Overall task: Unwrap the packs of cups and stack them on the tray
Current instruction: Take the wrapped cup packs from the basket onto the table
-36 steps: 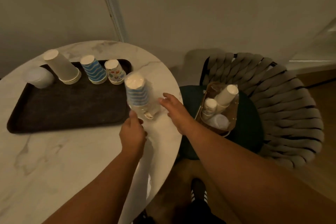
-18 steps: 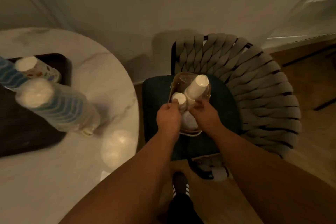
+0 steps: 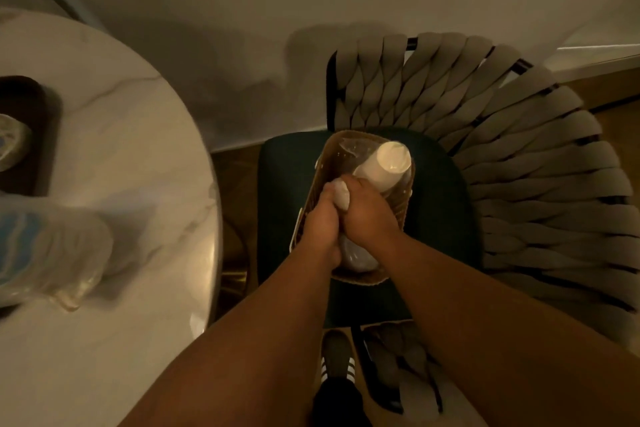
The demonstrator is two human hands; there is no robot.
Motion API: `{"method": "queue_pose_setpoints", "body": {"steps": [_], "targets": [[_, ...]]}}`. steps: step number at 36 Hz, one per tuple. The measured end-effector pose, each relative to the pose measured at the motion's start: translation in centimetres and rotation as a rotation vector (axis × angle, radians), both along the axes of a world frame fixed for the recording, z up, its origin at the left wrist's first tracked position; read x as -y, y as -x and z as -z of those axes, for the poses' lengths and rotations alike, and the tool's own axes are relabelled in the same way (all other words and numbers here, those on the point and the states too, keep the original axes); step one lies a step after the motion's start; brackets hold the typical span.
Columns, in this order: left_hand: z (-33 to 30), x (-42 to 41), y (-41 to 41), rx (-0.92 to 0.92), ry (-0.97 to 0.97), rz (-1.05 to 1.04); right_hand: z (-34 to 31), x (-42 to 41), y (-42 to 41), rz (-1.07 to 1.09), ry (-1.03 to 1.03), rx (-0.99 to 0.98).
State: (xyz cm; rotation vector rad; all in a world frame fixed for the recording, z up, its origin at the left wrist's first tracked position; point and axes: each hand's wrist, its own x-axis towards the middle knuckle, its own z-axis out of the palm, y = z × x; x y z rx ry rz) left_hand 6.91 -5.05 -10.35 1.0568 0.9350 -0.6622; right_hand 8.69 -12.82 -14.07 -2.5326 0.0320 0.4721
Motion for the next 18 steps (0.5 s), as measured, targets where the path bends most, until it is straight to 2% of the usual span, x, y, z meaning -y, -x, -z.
{"method": "queue_pose_setpoints", "body": {"steps": [7,12,18], "targets": [[2.1,0.1,-0.8,0.028,0.087,-0.036,-0.1,1.2,-0.3,0.000,-0.038,0.007],[4.3,0.3,-1.9,0.041,0.057,-0.067,-0.2,1.5,0.0,-0.013,-0.055,-0.003],[5.8,0.3,-2.8,-0.017,0.101,-0.112,-0.3,1.6,0.1,-0.012,-0.059,-0.008]]}}
